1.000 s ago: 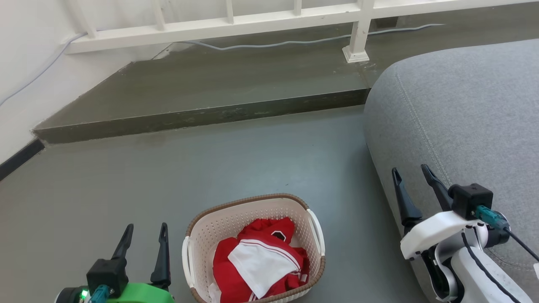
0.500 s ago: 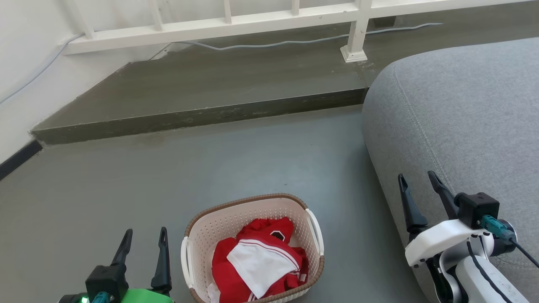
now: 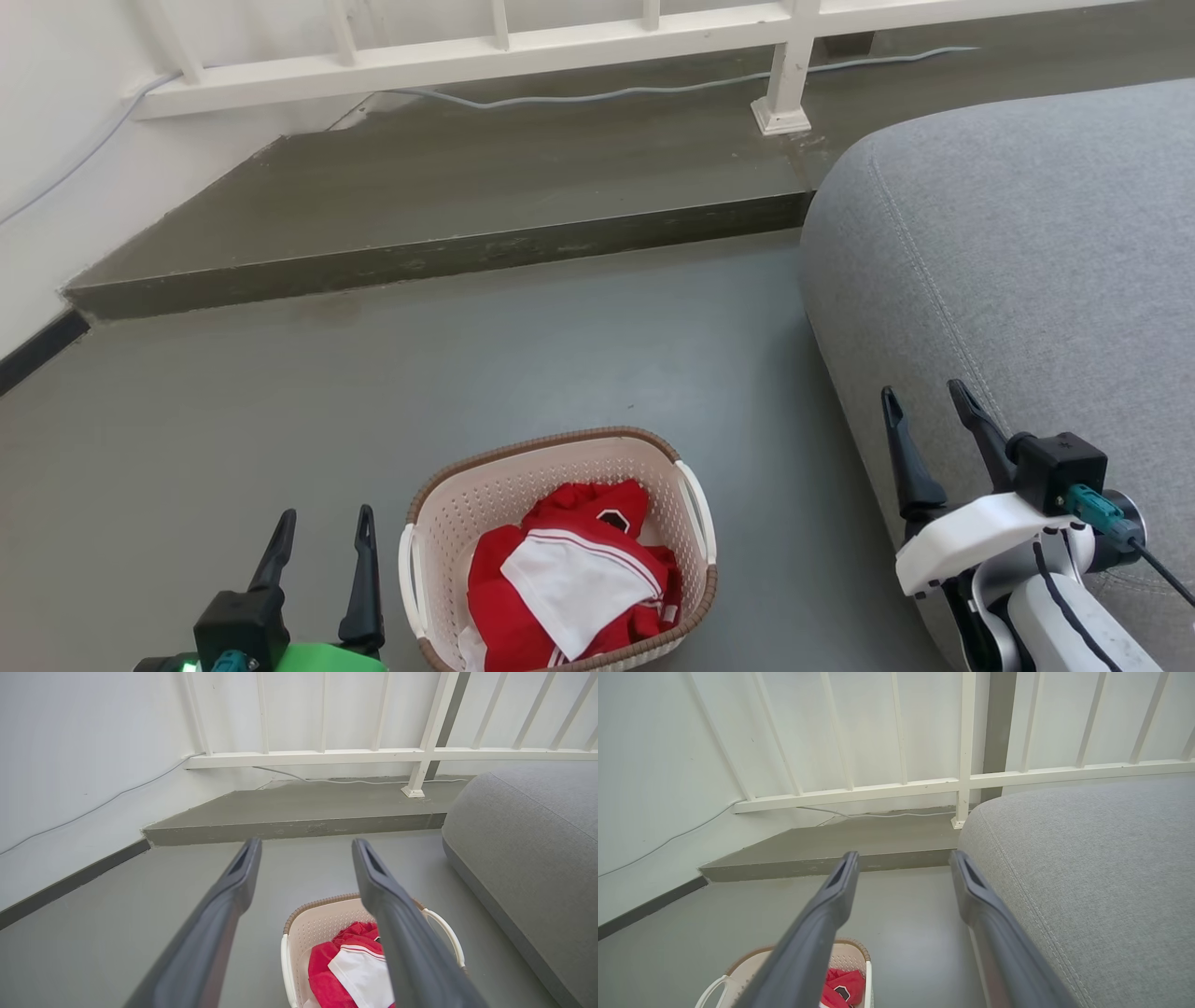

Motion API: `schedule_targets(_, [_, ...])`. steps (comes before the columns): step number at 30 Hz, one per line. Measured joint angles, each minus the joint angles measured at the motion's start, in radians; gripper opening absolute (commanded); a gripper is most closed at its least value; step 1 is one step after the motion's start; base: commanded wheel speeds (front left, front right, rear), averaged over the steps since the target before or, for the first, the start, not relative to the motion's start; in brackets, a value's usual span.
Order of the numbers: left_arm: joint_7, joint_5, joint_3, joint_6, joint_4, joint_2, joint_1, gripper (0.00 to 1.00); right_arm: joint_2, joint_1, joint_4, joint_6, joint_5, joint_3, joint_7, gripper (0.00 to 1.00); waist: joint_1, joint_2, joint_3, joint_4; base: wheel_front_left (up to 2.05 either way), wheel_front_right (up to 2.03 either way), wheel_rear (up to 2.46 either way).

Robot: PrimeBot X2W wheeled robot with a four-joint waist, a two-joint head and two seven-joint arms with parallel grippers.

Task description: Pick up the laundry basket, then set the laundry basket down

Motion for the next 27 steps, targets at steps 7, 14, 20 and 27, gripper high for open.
schedule_targets(7, [0.010, 0.016, 0.008, 0.000, -0.022, -0.005, 0.011, 1.00, 0.004, 0.014, -0.010, 0.000, -0.007, -0.011, 0.000, 1.00, 0.0000, 0.0000, 0.004, 0.000, 0.00, 0.00, 0.00])
schedule_targets(14, [0.010, 0.017, 0.004, 0.000, 0.018, -0.017, 0.013, 0.00, 0.019, 0.035, 0.023, 0.001, -0.008, -0.006, 0.000, 0.00, 0.0000, 0.0000, 0.007, 0.000, 0.00, 0.00, 0.00])
schedule_targets(20, [0.010, -0.010, -0.005, -0.002, 0.017, -0.024, 0.020, 0.00, 0.033, 0.058, 0.030, 0.006, 0.012, -0.008, 0.003, 0.00, 0.0000, 0.0000, 0.007, 0.002, 0.00, 0.00, 0.00])
schedule_targets(27, [0.009, -0.091, -0.017, -0.015, 0.004, -0.025, 0.035, 0.00, 0.038, 0.058, 0.018, 0.024, 0.101, -0.026, 0.010, 0.00, 0.0000, 0.0000, 0.006, 0.014, 0.00, 0.00, 0.00])
